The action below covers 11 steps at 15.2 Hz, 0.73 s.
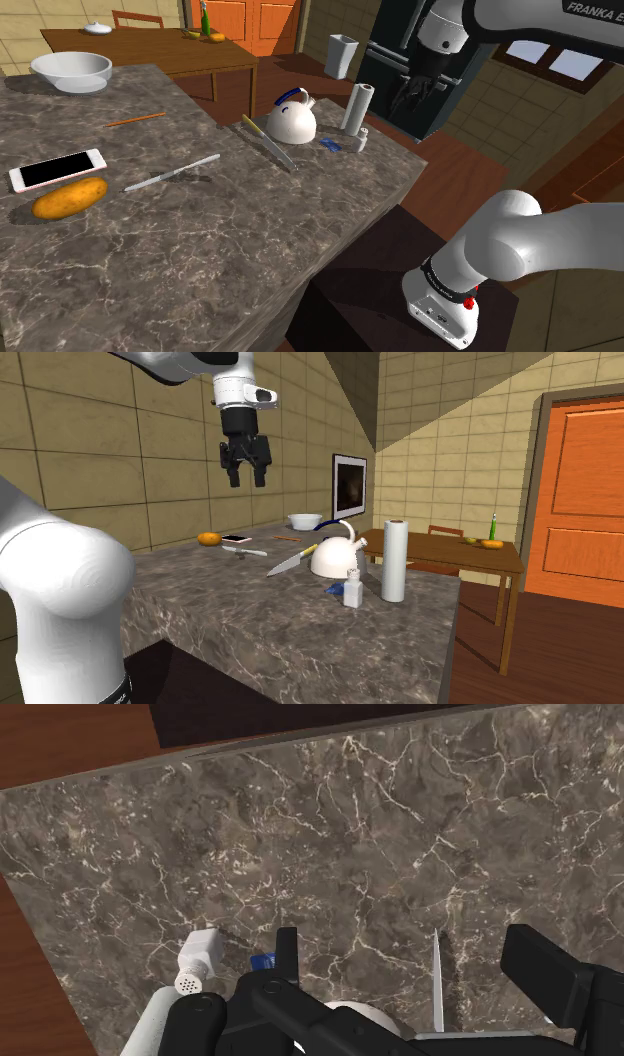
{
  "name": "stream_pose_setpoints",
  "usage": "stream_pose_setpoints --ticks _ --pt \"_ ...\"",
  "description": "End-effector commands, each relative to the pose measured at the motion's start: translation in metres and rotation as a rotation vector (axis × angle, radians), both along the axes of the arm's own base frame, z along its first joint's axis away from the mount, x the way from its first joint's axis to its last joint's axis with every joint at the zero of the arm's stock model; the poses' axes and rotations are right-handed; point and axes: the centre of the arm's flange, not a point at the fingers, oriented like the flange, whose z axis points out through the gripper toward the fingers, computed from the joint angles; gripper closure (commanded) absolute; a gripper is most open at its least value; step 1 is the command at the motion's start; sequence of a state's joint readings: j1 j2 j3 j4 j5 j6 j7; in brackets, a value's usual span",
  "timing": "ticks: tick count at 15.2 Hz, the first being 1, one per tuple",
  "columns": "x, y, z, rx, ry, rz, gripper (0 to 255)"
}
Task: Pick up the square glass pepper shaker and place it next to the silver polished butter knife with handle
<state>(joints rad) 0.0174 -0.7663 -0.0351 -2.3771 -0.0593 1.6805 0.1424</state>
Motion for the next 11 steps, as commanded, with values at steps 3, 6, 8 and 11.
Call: stream_pose_setpoints --ticks 3,6,8,11 --pt "0.014 -0.017 -0.015 0.002 -0.002 0.0 0" --pt "0.035 -0.041 -0.038 0.004 -0.004 -0.001 0" --pt "0.049 -0.058 -0.053 0.006 -0.006 -0.001 0" --pt "0.07 -0.082 -0.076 0.008 -0.009 -0.002 0"
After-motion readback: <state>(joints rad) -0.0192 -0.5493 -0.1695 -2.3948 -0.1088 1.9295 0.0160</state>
